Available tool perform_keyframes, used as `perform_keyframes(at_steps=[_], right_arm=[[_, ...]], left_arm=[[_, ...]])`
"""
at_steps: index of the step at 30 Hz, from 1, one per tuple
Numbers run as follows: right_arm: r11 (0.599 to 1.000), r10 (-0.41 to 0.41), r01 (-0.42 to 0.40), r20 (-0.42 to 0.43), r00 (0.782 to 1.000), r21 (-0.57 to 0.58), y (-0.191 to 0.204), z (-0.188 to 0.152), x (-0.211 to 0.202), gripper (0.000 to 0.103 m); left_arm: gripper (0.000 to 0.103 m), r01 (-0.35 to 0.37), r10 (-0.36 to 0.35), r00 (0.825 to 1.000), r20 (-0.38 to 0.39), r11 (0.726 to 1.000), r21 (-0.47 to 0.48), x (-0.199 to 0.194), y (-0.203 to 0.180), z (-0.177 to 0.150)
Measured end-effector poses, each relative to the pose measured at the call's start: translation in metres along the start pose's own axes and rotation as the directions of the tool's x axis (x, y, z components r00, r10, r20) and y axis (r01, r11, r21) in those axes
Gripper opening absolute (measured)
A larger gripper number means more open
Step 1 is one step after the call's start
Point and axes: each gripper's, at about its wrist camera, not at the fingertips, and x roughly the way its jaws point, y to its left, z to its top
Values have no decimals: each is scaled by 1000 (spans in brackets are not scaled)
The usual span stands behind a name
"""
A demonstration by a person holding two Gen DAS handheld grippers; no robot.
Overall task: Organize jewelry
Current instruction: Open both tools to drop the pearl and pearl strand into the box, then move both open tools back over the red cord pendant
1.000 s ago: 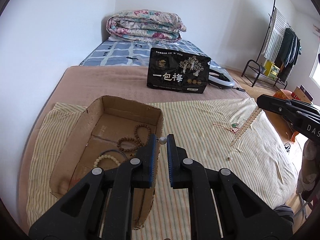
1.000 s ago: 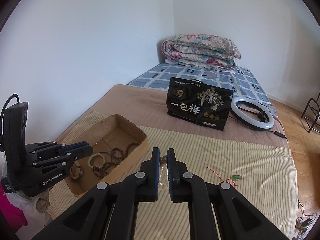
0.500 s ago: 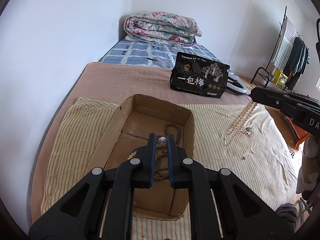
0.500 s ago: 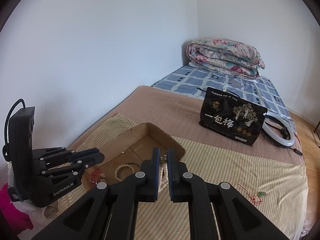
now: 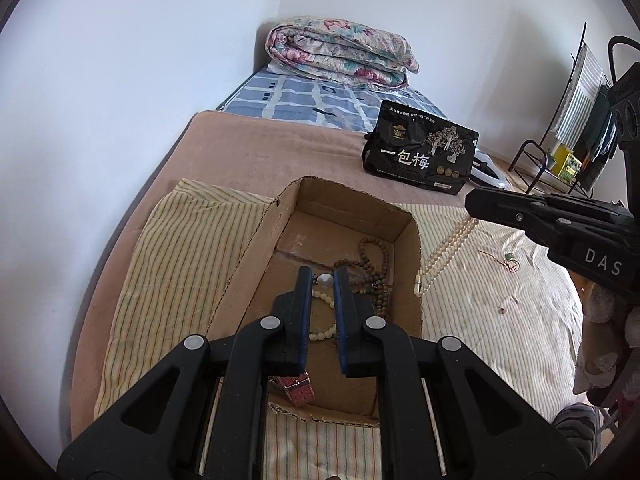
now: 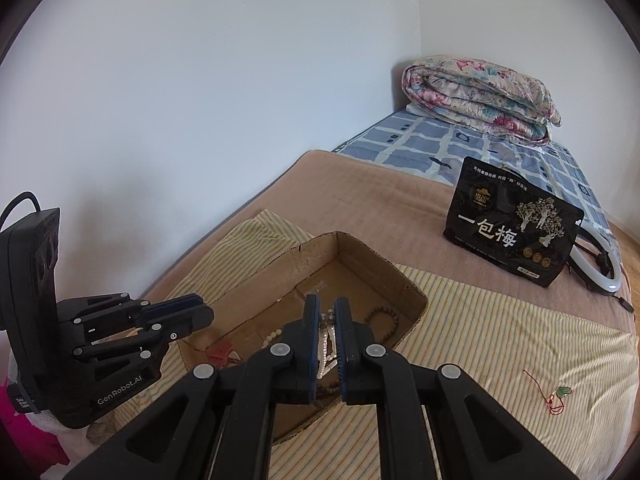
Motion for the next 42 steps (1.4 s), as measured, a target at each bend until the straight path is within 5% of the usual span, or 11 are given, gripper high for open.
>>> perform_keyframes(at_steps=[7, 13, 16, 22, 42], right_arm=[[1000, 0, 0, -20, 1000, 7, 2, -1, 11, 6], [1000, -30, 30, -9, 1000, 0, 1, 0, 8, 40], [998, -55, 55, 9, 998, 14, -3, 0, 5, 67], [996, -87, 86, 21, 996, 31, -10, 0, 0, 86], [992, -118, 116, 52, 992, 44, -27, -5, -24, 94]], left_arm=[[9, 7, -7, 1000, -20, 1000, -17, 4, 9, -3], [10, 7, -7, 1000, -26, 1000, -24, 5, 9, -2], [34, -3, 2, 1000, -25, 1000, -25, 5, 10, -3], [34, -18, 18, 999, -27, 1000, -20, 6, 7, -4], [35, -34, 34, 999, 5, 999, 22, -5, -16, 3]])
